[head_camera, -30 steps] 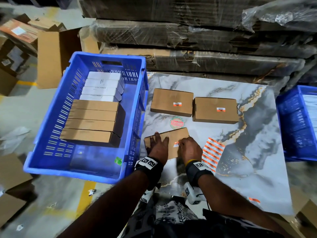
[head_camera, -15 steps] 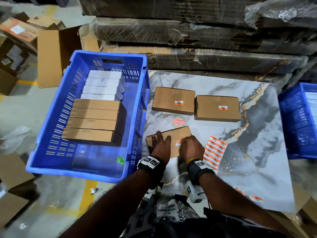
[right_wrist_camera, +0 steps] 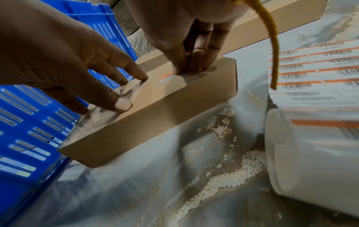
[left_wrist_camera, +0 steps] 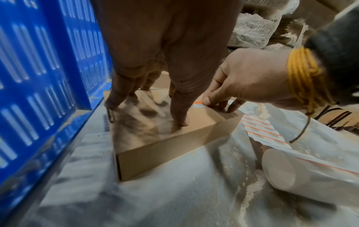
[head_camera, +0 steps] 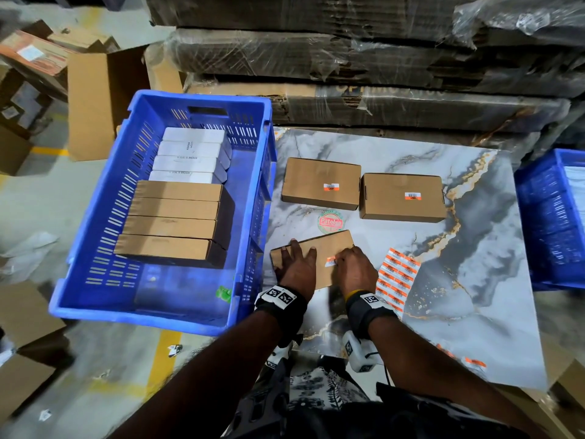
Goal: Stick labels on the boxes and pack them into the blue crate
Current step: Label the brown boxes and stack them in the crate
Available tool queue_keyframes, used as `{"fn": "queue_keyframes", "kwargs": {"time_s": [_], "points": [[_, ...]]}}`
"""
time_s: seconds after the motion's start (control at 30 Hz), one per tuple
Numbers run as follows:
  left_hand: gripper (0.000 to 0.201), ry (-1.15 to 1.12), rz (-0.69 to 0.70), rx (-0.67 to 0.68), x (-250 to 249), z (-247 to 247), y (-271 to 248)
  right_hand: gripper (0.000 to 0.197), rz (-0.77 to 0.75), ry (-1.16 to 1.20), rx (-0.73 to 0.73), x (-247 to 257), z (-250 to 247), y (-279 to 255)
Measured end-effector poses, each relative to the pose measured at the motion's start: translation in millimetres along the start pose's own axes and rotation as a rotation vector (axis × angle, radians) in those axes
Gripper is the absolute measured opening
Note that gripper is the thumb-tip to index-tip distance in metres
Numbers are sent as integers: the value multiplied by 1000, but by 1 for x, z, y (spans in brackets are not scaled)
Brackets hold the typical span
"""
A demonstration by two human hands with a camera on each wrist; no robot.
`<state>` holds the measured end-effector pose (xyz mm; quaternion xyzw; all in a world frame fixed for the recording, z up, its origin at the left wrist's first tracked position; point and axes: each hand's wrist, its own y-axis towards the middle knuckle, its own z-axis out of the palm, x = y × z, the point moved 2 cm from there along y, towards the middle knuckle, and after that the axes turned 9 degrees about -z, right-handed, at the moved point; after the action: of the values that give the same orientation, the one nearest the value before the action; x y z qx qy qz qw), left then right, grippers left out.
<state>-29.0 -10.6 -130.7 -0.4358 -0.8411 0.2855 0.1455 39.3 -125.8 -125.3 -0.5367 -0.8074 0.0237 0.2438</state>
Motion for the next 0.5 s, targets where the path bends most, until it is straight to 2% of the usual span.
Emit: {"fn": "queue_keyframes", "kwargs": {"time_s": [0.4,0.5], "points": [[72,-5,-5,10,0,1,1,19,3,111,-18,-5,-3,-2],[73,-28,-3,16,-1,0,1,19,-9,168,-68,-8,-4,-7]]}}
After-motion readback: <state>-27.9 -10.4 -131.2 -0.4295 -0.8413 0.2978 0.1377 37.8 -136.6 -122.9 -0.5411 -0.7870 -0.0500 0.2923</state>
